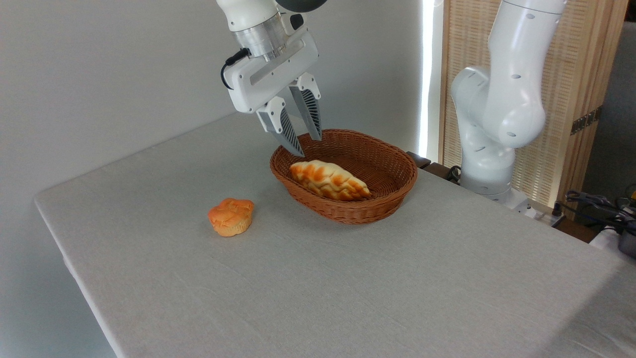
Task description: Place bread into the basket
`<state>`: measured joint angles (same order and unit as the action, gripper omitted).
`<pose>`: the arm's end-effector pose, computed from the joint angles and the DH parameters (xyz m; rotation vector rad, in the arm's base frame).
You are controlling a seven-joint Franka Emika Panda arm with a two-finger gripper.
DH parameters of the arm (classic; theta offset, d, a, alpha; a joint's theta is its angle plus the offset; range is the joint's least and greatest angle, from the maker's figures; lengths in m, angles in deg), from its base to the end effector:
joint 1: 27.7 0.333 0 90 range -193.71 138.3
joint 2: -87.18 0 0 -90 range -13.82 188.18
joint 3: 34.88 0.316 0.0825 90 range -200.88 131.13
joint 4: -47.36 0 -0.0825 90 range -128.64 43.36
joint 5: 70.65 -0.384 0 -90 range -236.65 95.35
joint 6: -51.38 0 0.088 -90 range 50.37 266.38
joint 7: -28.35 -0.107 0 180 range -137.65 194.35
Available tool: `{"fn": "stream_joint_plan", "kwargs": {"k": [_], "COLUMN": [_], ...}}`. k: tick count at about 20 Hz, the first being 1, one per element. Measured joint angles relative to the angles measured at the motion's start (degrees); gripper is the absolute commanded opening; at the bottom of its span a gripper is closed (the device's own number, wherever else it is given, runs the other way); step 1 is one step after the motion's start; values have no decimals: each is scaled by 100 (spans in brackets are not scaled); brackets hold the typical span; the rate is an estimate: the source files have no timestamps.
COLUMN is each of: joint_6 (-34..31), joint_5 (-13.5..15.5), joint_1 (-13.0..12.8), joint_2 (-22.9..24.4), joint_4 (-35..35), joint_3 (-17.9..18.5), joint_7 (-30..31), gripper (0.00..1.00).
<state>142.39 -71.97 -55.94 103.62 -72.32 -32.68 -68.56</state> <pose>0.4022 -0.1922 0.5285 1.4326 -2.6534 -0.2742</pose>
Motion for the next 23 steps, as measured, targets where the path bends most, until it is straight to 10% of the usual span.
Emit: {"fn": "stream_joint_plan", "kwargs": {"k": [6, 17, 23], "joint_6": [674, 1325, 1325], "joint_5": [-63, -63, -62], "joint_1": [40, 40, 36], "joint_2": [-17, -320, -621], "joint_4": [54, 347, 450], "joint_3": [632, 1072, 1072], "joint_7": [1069, 6140, 6503], "gripper": [100, 100, 100]}}
